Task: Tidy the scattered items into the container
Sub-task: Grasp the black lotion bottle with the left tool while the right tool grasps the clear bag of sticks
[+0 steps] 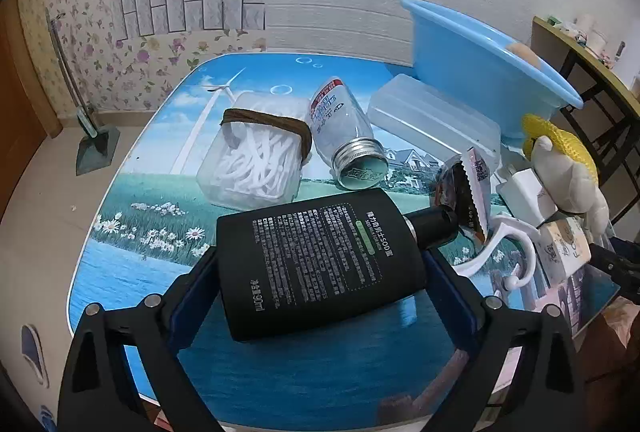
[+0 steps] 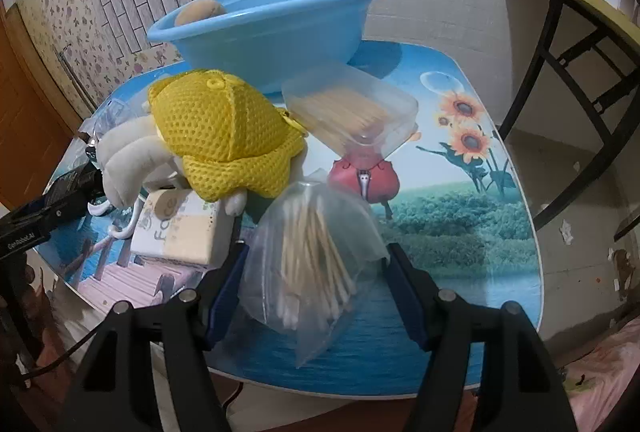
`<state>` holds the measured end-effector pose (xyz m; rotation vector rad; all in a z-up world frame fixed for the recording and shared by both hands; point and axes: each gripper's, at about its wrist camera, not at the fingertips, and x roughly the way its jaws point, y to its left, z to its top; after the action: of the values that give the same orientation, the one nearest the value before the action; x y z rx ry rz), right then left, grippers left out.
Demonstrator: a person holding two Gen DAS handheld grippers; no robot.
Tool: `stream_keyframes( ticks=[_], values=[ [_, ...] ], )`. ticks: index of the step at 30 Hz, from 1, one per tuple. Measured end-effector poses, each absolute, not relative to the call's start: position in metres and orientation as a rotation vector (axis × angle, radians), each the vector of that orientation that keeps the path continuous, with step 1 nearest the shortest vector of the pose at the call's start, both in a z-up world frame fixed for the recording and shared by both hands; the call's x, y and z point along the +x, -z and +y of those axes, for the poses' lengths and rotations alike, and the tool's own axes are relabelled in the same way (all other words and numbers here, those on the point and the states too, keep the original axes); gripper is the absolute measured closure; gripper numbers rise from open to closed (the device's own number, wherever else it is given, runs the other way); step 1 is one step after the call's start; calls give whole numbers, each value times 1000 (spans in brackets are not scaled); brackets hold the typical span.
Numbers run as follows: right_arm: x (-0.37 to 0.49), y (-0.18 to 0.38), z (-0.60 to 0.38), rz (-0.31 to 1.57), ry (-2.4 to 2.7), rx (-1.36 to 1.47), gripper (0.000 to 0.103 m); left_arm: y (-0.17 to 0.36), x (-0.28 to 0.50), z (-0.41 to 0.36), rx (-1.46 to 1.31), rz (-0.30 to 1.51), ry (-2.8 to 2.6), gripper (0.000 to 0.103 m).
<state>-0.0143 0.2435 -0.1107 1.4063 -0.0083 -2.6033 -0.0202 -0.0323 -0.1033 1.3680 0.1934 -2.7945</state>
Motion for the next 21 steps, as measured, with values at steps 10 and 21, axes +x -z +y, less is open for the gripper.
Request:
stream_keyframes(
  ticks=[10,21],
  values=[
    [-12,110,240,95,2627,1370,58,107,-19,-28,1342,92,2786,7],
    [-9,102,253,40,2651,1309,76,105,-18,-35,1342,156,2818,7]
  ],
)
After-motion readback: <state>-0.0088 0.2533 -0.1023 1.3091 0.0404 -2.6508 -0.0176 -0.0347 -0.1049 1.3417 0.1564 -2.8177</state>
